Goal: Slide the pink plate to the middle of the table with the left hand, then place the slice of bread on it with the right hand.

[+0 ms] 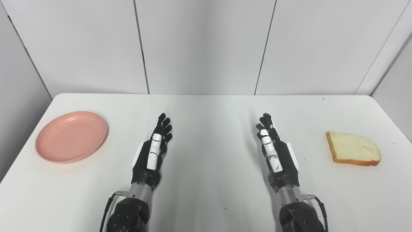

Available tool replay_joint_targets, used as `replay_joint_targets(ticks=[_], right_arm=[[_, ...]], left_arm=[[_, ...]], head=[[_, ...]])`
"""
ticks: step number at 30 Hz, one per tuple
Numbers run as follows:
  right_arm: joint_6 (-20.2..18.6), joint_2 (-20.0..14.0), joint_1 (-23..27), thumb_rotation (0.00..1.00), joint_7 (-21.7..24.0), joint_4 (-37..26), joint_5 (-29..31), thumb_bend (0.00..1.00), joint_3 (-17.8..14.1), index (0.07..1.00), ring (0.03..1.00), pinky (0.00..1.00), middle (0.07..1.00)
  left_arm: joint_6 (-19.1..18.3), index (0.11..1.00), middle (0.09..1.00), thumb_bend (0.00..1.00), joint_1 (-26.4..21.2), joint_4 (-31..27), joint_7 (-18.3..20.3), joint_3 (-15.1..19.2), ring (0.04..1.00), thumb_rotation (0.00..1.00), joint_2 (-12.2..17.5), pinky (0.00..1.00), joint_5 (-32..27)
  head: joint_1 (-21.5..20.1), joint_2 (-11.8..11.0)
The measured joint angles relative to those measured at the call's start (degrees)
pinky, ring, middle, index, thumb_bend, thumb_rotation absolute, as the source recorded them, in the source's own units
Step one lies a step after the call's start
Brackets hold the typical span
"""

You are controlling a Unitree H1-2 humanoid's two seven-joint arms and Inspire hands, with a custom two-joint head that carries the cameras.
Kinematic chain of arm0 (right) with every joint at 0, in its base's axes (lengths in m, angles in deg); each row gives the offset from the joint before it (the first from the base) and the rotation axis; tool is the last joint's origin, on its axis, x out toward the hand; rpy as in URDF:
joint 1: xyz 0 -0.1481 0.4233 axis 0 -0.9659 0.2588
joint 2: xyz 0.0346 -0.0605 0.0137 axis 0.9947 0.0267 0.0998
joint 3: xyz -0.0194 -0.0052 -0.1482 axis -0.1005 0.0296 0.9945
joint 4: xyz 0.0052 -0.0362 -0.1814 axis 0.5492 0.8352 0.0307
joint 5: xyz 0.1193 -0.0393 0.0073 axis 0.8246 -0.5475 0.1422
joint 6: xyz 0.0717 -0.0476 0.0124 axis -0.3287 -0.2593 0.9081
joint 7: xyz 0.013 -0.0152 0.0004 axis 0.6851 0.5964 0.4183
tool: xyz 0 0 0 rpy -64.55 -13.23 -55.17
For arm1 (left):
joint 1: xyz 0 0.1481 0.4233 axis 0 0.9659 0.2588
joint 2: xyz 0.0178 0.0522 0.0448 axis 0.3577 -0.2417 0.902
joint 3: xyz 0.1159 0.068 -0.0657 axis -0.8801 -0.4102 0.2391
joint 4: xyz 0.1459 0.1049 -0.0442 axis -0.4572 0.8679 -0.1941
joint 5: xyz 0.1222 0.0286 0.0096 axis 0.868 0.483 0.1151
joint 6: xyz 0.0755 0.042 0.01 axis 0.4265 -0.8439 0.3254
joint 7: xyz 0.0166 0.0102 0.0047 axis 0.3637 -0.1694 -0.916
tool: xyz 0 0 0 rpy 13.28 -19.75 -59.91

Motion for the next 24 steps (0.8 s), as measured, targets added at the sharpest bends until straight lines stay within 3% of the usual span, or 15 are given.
replay_joint_targets(ticks=[19, 24], right_arm=[[0.0, 0.0, 0.2, 0.83, 0.0, 0.1, 0.0, 0.62, 0.0, 0.987, 0.966, 1.00, 0.981], [0.0, -0.2, 0.3, 0.84, 0.0, 0.2, 0.0, 0.61, 0.0, 0.992, 0.969, 1.00, 0.985]], left_arm=[[0.0, 1.000, 1.000, 0.73, 0.0, 0.1, 0.0, 0.0, 1.000, 0.98, 0.0, 1.00, 0.1], [0.0, 1.000, 1.000, 0.74, 0.0, 0.3, 0.0, -0.1, 1.000, 0.97, 0.0, 1.00, 0.3]], head=[[0.1, -0.2], [1.8, -0.5]])
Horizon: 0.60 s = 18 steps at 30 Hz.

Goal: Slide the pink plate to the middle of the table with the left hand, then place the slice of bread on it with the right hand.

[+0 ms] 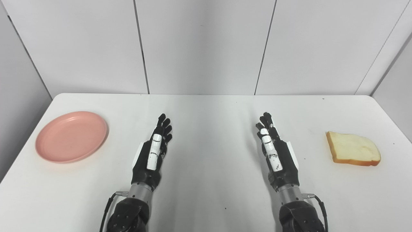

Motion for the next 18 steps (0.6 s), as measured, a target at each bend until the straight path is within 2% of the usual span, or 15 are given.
replay_joint_targets(ticks=[2, 3, 4, 6, 8, 10, 12, 14, 17, 18], right_arm=[[0.0, -0.3, 0.0, 0.85, 0.1, 0.1, 0.0, 0.59, 0.0, 0.998, 0.978, 1.00, 0.993], [0.0, -0.4, 0.0, 0.85, 0.2, 0.2, 0.1, 0.58, 0.0, 0.999, 0.980, 1.00, 0.995], [0.0, -0.6, 0.0, 0.86, 0.3, 0.4, 0.2, 0.57, -0.1, 1.000, 0.990, 1.00, 0.998], [0.1, -1.3, 0.1, 0.86, 1.2, 1.0, 0.8, 0.58, -0.1, 1.000, 0.998, 1.00, 1.000], [0.1, -1.9, 0.3, 0.87, 1.8, 2.0, 1.3, 0.57, -0.4, 1.000, 1.000, 1.00, 1.000], [0.1, -2.3, 0.1, 0.89, 2.0, 2.1, 1.9, 0.56, -1.0, 1.000, 1.000, 1.00, 1.000], [0.5, -2.9, 0.1, 0.90, 2.4, 2.1, 2.4, 0.55, -1.5, 1.000, 1.000, 1.00, 1.000], [1.0, -3.4, 0.1, 0.90, 2.6, 2.4, 2.8, 0.52, -2.0, 1.000, 0.998, 1.00, 1.000], [1.0, -3.7, 0.1, 0.93, 2.3, 2.5, 3.2, 0.47, -3.1, 1.000, 0.999, 1.00, 1.000], [1.0, -3.7, 0.1, 0.93, 2.3, 2.4, 3.4, 0.46, -3.2, 1.000, 1.000, 1.00, 1.000]], left_arm=[[0.1, 1.000, 1.000, 0.73, 0.0, 0.3, 0.0, -0.1, 1.000, 0.96, 0.0, 1.00, 0.1], [0.1, 1.000, 1.000, 0.73, 0.0, 0.5, 0.0, -0.2, 1.000, 0.96, 0.0, 1.00, 0.3], [0.2, 1.000, 1.000, 0.74, 0.0, 0.6, 0.0, -0.2, 1.000, 0.96, -0.1, 1.00, 0.3], [0.6, 1.000, 1.000, 0.75, -0.1, 1.5, -0.4, -0.2, 1.000, 0.96, -0.2, 1.00, 0.9], [0.9, 0.999, 1.000, 0.75, -0.5, 2.8, -0.8, -0.1, 1.000, 0.96, -0.5, 1.00, 1.1], [2.0, 1.000, 1.000, 0.75, -1.0, 4.1, -1.3, 0.1, 1.000, 0.96, -0.9, 1.00, 1.1], [2.3, 1.000, 1.000, 0.75, -1.9, 5.1, -2.2, 0.6, 1.000, 0.96, -1.4, 1.00, 1.1], [3.2, 1.000, 1.000, 0.75, -2.8, 5.9, -2.8, 1.2, 1.000, 0.97, -1.8, 1.00, 1.1], [4.4, 1.000, 1.000, 0.75, -4.3, 6.6, -3.7, 2.2, 1.000, 0.97, -2.3, 1.00, 1.0], [4.5, 1.000, 1.000, 0.74, -4.7, 6.8, -3.9, 2.5, 1.000, 0.97, -2.4, 1.00, 1.0]], head=[[3.7, -1.0], [3.7, -1.0], [6.1, -1.8], [6.6, -1.8], [12.0, -4.0], [14.0, -5.0], [14.1, -5.0], [17.3, -6.3], [19.1, -6.9], [21.3, -7.9]])
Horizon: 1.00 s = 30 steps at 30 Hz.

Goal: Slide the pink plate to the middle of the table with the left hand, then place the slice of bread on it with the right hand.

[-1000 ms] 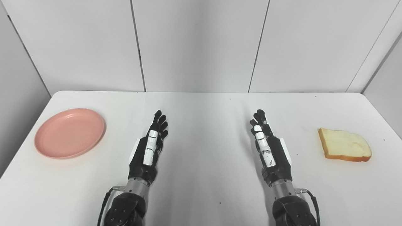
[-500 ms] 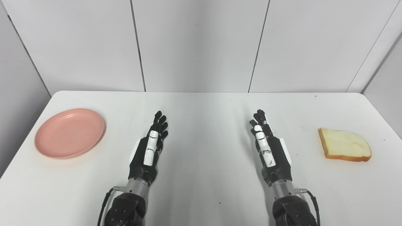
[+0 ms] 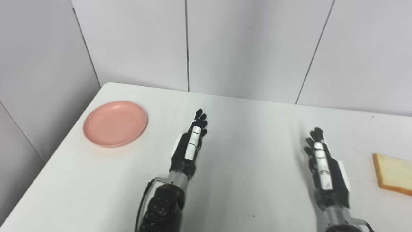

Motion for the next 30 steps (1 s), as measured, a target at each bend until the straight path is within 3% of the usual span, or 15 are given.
replay_joint_targets(ticks=[3, 8, 15, 30], right_arm=[[-0.3, 0.0, -0.1, 0.93, 0.1, -0.9, 1.3, 0.45, -0.1, 1.000, 1.000, 1.00, 0.999], [-0.2, -0.2, 0.0, 0.89, 0.8, 1.0, 3.4, 0.56, -0.8, 1.000, 1.000, 1.00, 1.000], [-0.1, -1.3, 0.1, 0.90, 2.3, 2.1, 4.5, 0.56, -1.4, 1.000, 1.000, 1.00, 1.000], [-0.1, -2.5, 0.3, 0.92, 4.4, 2.3, 4.9, 0.54, -2.2, 1.000, 0.991, 1.00, 0.997]], left_arm=[[0.1, 1.000, 1.000, 0.73, -1.5, 0.9, -0.7, 1.6, 1.000, 0.95, 0.0, 1.00, -0.6], [0.9, 1.000, 1.000, 0.75, -3.0, 1.1, -1.5, 4.0, 1.000, 0.95, 0.5, 1.00, -1.9], [0.8, 0.999, 1.000, 0.73, -4.4, 1.1, -2.0, 6.5, 1.000, 1.00, 2.4, 1.00, -2.6], [-0.3, 0.957, 0.965, 0.74, -7.1, 0.9, -8.2, 12.1, 0.987, 1.00, 5.5, 1.00, -2.5]], head=[[1.0, -0.4], [3.1, -0.6], [5.0, -0.5], [9.1, -0.9]])
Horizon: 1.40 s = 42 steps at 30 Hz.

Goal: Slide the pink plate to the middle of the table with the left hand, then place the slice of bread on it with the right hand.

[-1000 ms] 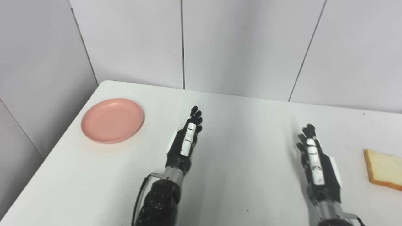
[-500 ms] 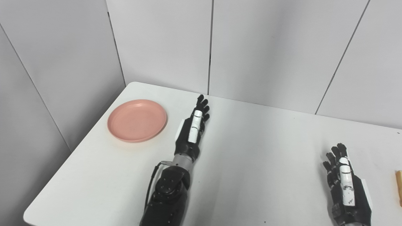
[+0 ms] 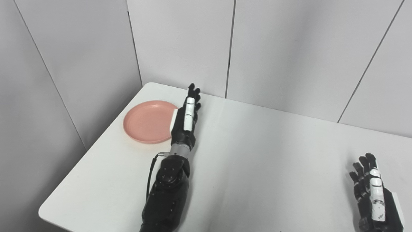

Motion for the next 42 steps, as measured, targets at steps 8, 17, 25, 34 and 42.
replay_joint_targets(ticks=[8, 17, 25, 34, 42], right_arm=[[0.0, 0.0, 0.2, 0.91, 0.2, 0.7, 0.8, 0.51, -0.4, 1.000, 0.982, 1.00, 0.991], [0.0, 0.0, 0.2, 0.90, 0.2, 0.6, 1.2, 0.49, -0.6, 1.000, 0.973, 0.99, 0.982], [0.4, 0.0, 0.3, 0.91, 0.2, 0.6, 1.3, 0.49, -0.6, 1.000, 0.964, 0.97, 0.976], [0.4, 0.0, 0.3, 0.91, 0.2, 0.5, 1.3, 0.48, -0.6, 1.000, 0.964, 0.97, 0.980], [0.4, 0.0, 0.3, 0.91, 0.2, -0.5, 1.3, 0.47, -0.6, 1.000, 0.967, 0.97, 0.980]], left_arm=[[0.7, 0.943, 0.945, 0.74, -0.9, 2.8, -1.2, 2.9, 0.967, 1.00, 2.9, 1.00, 0.0], [6.0, 0.914, 0.880, 0.77, -1.2, 4.7, -4.8, 6.2, 0.893, 1.00, 4.7, 0.93, 0.3], [7.1, 0.907, 0.879, 0.79, -1.2, 6.6, -7.5, 7.9, 0.887, 1.00, 7.3, 0.94, 0.1], [8.3, 0.886, 0.867, 0.78, -1.2, 7.3, -8.3, 10.2, 0.872, 1.00, 8.6, 0.88, -1.4], [9.1, 0.868, 0.848, 0.76, -1.2, 8.4, -8.7, 12.5, 0.861, 1.00, 10.2, 0.90, -2.5]], head=[[0.8, -0.3], [1.3, -0.5], [1.6, -0.5], [1.9, -0.6], [2.0, -0.7]])
